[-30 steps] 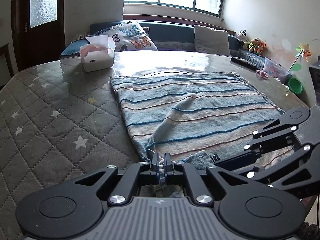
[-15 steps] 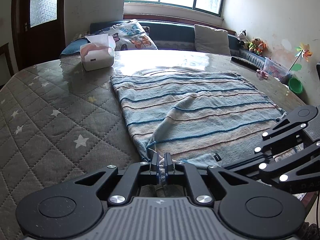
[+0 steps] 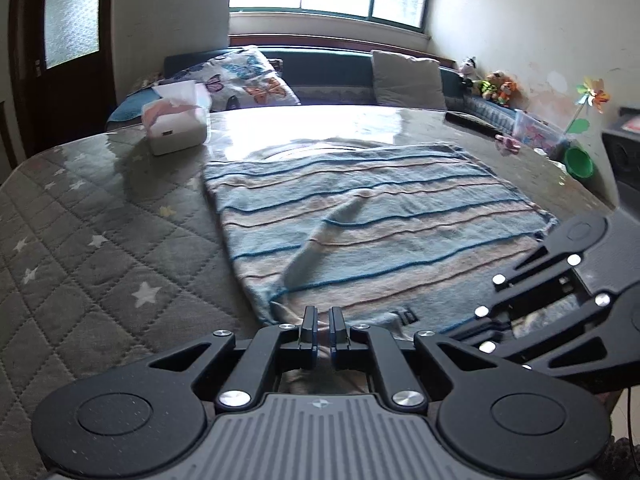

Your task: Fold clothes

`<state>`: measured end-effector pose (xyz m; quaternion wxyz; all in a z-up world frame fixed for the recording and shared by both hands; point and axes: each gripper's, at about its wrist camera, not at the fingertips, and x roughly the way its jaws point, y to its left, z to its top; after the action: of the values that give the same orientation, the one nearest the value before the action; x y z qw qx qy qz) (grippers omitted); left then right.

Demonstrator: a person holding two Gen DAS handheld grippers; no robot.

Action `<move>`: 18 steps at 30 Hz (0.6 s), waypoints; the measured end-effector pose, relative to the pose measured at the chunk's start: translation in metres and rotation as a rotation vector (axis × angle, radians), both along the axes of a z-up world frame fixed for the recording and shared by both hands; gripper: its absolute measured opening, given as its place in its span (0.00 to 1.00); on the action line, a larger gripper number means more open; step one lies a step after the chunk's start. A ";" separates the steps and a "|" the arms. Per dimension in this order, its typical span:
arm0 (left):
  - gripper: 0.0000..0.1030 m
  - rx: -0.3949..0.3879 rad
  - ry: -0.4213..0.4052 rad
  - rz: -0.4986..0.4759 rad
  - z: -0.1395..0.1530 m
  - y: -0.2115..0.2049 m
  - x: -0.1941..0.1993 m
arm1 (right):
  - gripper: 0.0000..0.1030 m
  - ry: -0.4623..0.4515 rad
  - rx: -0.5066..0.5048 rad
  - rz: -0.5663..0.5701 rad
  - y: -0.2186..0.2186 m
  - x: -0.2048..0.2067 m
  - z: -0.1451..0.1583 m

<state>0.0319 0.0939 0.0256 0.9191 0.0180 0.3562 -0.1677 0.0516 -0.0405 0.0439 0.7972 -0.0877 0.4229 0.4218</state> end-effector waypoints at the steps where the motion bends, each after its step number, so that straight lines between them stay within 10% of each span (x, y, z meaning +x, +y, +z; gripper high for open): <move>1: 0.07 0.003 0.000 -0.009 -0.001 -0.002 -0.001 | 0.04 -0.003 0.000 -0.003 -0.001 0.000 0.001; 18: 0.07 0.037 0.016 -0.084 -0.004 -0.015 0.003 | 0.08 -0.047 -0.035 0.021 -0.019 -0.009 0.017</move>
<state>0.0349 0.0785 0.0213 0.9078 0.0486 0.3655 -0.1996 0.0430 -0.0596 0.0606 0.8008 -0.1157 0.4104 0.4206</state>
